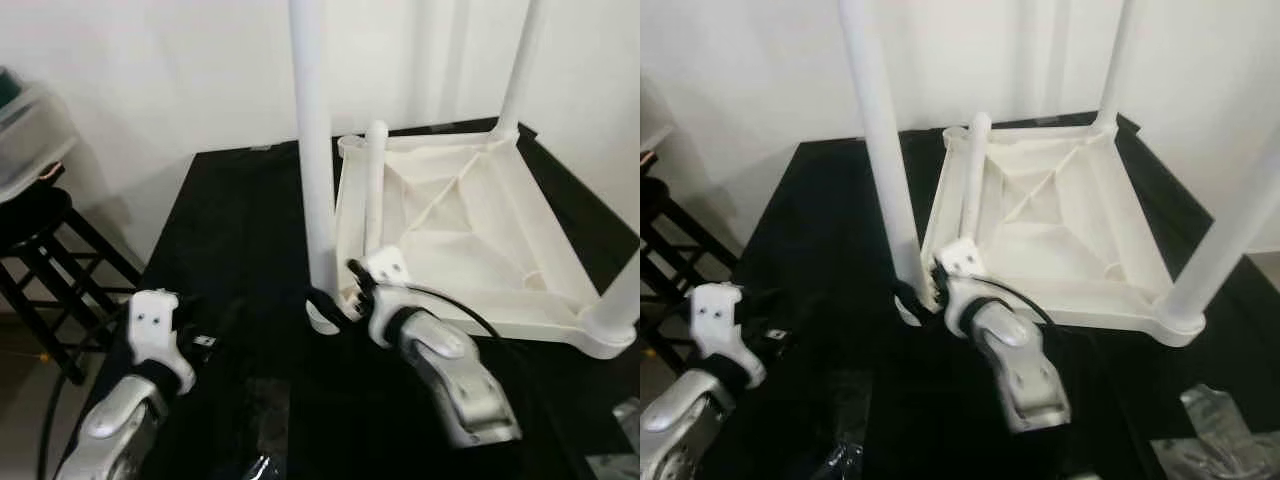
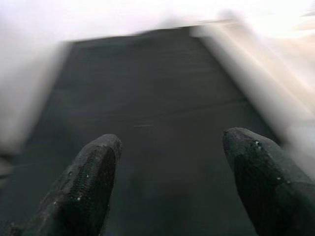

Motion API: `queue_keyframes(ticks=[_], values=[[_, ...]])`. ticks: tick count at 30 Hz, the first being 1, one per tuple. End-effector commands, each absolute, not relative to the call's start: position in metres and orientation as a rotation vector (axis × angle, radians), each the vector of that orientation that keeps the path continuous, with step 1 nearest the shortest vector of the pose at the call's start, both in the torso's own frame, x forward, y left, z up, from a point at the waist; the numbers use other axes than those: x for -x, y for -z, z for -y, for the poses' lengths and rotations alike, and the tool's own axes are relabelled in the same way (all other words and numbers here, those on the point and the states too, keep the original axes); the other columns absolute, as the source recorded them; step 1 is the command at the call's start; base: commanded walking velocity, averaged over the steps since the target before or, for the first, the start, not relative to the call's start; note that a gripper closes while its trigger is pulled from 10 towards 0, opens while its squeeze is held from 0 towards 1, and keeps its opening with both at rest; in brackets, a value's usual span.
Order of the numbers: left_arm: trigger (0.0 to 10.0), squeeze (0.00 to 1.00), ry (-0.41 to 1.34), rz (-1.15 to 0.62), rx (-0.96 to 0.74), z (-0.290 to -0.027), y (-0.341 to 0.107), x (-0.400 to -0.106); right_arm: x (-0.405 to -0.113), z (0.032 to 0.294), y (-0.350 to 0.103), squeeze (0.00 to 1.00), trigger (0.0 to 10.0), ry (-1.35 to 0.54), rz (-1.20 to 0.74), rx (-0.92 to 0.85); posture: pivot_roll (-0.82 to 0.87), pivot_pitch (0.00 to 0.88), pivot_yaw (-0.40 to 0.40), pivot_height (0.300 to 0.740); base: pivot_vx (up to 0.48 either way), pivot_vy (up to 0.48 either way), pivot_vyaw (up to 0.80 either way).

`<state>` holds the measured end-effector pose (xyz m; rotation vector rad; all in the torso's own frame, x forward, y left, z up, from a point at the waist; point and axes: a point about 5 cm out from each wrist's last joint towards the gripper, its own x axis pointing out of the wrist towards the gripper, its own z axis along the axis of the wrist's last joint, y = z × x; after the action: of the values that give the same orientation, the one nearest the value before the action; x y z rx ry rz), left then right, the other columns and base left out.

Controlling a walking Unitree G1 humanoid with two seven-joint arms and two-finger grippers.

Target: Building children table

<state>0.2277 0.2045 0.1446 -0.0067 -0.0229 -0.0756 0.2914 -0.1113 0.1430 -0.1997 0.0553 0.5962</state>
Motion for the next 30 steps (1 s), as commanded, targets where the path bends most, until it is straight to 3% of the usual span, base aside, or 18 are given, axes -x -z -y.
queue_keyframes(ticks=[1,6,30], values=[[10.0,0.0,0.027,0.026,-0.045,-0.203,-0.144,-0.219,-0.283,0.113,-0.143,0.04,10.0,-0.595,-0.019,0.251,-0.06,0.061,0.126,0.74,0.0,0.0,0.0],[10.0,0.0,0.001,0.041,-0.117,-0.196,-0.141,-0.211,-0.278,0.116,-0.146,0.0,10.0,-0.548,0.023,0.245,-0.05,0.067,0.122,0.74,0.0,0.0,0.0],[10.0,0.0,-0.034,0.083,-0.016,-0.189,-0.136,-0.219,-0.278,0.129,-0.143,0.0,10.0,-0.494,-0.04,0.192,-0.08,0.052,0.078,0.74,0.0,0.0,0.0]])
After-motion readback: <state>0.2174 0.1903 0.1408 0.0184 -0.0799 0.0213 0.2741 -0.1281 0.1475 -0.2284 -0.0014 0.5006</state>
